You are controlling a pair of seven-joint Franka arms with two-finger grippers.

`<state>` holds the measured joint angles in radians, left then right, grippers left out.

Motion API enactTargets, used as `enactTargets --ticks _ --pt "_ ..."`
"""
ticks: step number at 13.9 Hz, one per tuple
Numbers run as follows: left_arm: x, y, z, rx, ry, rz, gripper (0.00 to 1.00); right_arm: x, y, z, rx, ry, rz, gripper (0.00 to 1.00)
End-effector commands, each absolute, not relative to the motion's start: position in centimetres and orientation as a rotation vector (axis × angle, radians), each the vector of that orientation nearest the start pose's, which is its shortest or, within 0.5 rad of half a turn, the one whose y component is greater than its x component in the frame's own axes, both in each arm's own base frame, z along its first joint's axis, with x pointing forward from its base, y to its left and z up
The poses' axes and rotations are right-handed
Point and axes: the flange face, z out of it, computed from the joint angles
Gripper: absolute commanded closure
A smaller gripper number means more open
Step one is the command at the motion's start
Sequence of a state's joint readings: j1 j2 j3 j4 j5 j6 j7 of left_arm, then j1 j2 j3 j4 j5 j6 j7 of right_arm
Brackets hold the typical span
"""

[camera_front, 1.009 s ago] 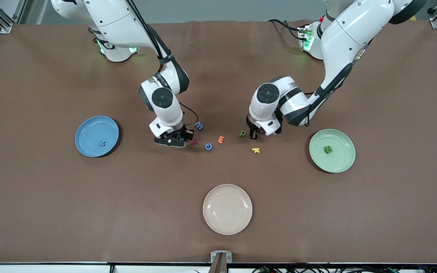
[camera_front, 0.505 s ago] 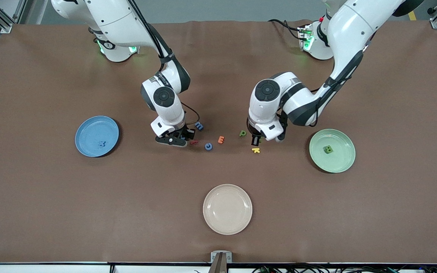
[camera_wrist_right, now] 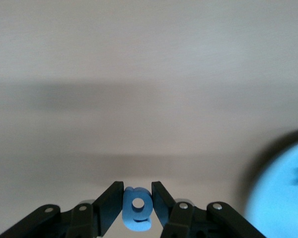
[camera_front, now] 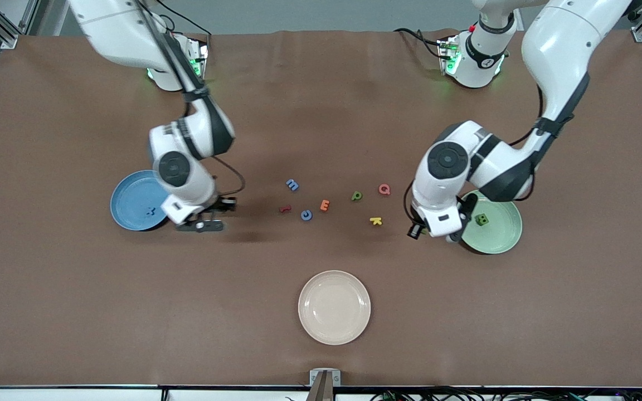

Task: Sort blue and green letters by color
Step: 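Place the blue d on the blue plate while the left places N on green plate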

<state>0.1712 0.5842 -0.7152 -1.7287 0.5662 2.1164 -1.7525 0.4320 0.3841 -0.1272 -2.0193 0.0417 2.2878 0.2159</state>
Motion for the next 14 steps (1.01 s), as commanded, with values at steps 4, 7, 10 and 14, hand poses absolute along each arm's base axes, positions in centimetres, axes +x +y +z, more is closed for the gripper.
enactTargets --ticks 4,7,10,14 --pt "62.9 -19.0 31.5 -2.791 -1.125 -0.062 1.00 53.4 5.5 27.4 -3.152 -0.320 0.205 0.99" --pt "63.8 -13.5 30.8 -2.825 -0.971 -0.003 1.00 51.9 1.2 27.8 -3.136 -0.310 0.221 0.74" --pt "63.3 -9.8 28.2 -2.835 -0.894 0.089 0.99 50.8 0.9 28.0 -3.134 -0.274 0.238 0.00" --pt "61.4 -9.5 23.6 -2.844 -0.878 0.196 0.98 50.7 2.4 28.0 -3.142 -0.138 0.238 0.00"
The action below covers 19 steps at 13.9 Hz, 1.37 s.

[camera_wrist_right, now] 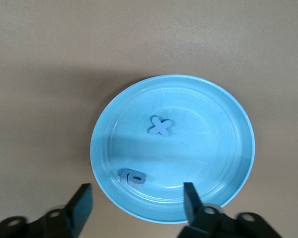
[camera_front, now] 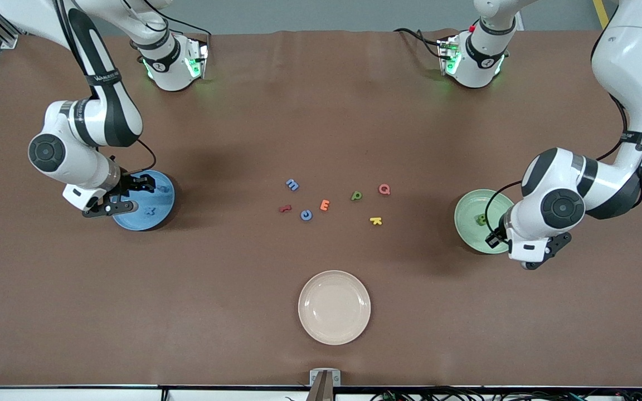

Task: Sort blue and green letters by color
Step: 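Place the blue d on the blue plate while the left places N on green plate, then move both grippers back to the remaining letters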

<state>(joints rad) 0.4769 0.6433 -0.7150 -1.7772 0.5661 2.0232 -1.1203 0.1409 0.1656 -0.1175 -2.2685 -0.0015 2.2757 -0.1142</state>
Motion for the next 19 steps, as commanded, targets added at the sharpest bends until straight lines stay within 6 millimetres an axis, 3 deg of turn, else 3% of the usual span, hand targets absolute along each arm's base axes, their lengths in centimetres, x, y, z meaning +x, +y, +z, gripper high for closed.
enactTargets --ticks 1,3,8,9,12,13,14,15,19 --pt "60.8 -9.6 22.9 -2.853 -0.870 0.203 0.96 50.6 4.0 28.0 -3.149 -0.119 0.238 0.00" --pt "60.1 -9.4 22.2 -2.849 -0.863 0.222 0.93 50.5 6.6 28.2 -3.160 -0.045 0.217 0.00" --pt "59.1 -8.7 21.4 -2.830 -0.845 0.245 0.86 48.6 18.7 28.4 -3.123 0.199 0.100 0.00" --pt "59.1 -8.6 21.3 -2.831 -0.847 0.249 0.78 48.0 21.3 28.5 -3.112 0.236 0.052 0.00" --pt "59.0 -7.6 21.0 -2.822 -0.866 0.258 0.68 46.6 26.7 26.9 -3.077 0.414 -0.017 0.00" --pt "59.0 -7.7 21.0 -2.821 -0.868 0.257 0.45 46.3 27.9 26.3 -3.067 0.468 -0.025 0.00" --pt "59.0 -7.7 21.2 -2.814 -0.888 0.250 0.15 45.7 29.3 25.6 -3.051 0.548 -0.030 0.00" --pt "59.1 -8.0 21.4 -2.816 -0.903 0.252 0.00 45.0 31.1 25.1 -3.033 0.629 -0.037 0.00" --pt "59.3 -11.5 23.8 -2.859 -0.894 0.208 0.00 43.2 35.0 22.4 -2.932 0.923 -0.081 0.00"
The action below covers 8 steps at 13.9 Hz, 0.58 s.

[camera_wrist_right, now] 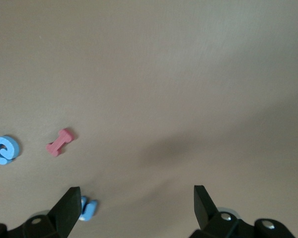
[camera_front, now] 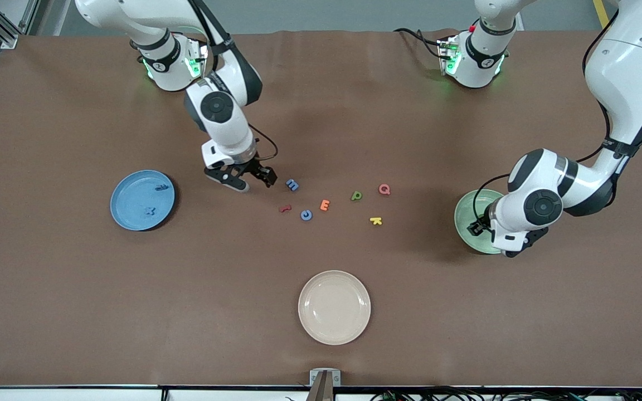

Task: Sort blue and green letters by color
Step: 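Move both grippers back to the remaining letters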

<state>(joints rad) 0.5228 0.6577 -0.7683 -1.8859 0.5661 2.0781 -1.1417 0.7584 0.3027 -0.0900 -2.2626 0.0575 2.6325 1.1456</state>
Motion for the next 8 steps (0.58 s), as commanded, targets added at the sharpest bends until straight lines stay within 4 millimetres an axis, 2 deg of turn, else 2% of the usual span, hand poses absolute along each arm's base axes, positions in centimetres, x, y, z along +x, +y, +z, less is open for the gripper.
enactTargets --ticks 1,4,6,8 --pt "59.4 -12.5 24.5 -2.871 -0.888 0.198 0.00 43.1 35.7 21.9 -2.913 0.980 -0.082 0.00" --pt "58.5 -16.7 25.8 -2.891 -0.918 0.182 0.00 42.9 38.9 20.1 -2.870 1.110 -0.085 0.00" --pt "57.3 -20.9 25.9 -2.893 -0.922 0.167 0.00 43.0 40.3 19.0 -2.875 1.116 -0.094 0.00" --pt "55.7 -26.0 25.9 -2.903 -0.943 0.128 0.01 43.2 41.7 18.1 -2.878 1.110 -0.102 0.00"
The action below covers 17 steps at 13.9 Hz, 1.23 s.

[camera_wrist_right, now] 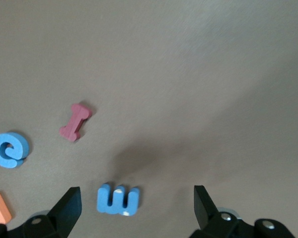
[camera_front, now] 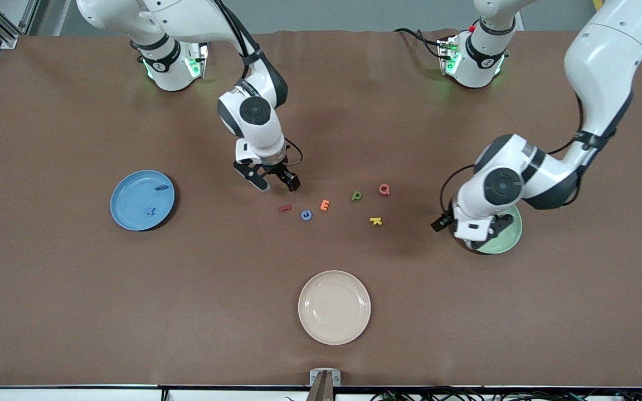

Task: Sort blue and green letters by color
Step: 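Move both grippers back to the remaining letters, then grasp the blue m with the right gripper while the left grasps green d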

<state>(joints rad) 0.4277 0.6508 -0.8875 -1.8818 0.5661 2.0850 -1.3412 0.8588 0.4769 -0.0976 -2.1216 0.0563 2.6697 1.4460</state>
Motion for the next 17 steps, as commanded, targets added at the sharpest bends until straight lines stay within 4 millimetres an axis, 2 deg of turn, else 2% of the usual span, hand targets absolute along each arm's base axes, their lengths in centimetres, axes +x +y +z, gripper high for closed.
enactTargets --ticks 1,3,6,9,12,15,17 --pt "55.3 -27.8 25.7 -2.916 -1.004 0.117 0.02 43.3 42.1 17.6 -2.883 1.103 -0.105 0.00" --pt "54.1 -31.5 25.0 -2.941 -1.115 0.108 0.04 43.7 42.4 17.4 -2.882 1.104 -0.117 0.00" --pt "51.6 -36.2 22.8 -2.905 -1.240 0.089 0.07 43.2 42.8 17.1 -2.891 1.119 -0.129 0.01" --pt "48.7 -40.5 20.3 -2.878 -1.274 0.024 0.15 42.4 43.0 16.0 -2.927 1.100 -0.146 0.07" --pt "47.1 -42.2 19.1 -2.864 -1.284 -0.009 0.19 42.2 43.1 15.9 -2.941 1.103 -0.140 0.15" --pt "46.6 -42.8 18.8 -2.875 -1.284 0.001 0.24 41.8 43.3 15.7 -2.945 1.120 -0.135 0.19" --pt "46.5 -43.2 18.6 -2.895 -1.295 0.000 0.26 41.5 43.4 15.7 -2.956 1.126 -0.127 0.26"
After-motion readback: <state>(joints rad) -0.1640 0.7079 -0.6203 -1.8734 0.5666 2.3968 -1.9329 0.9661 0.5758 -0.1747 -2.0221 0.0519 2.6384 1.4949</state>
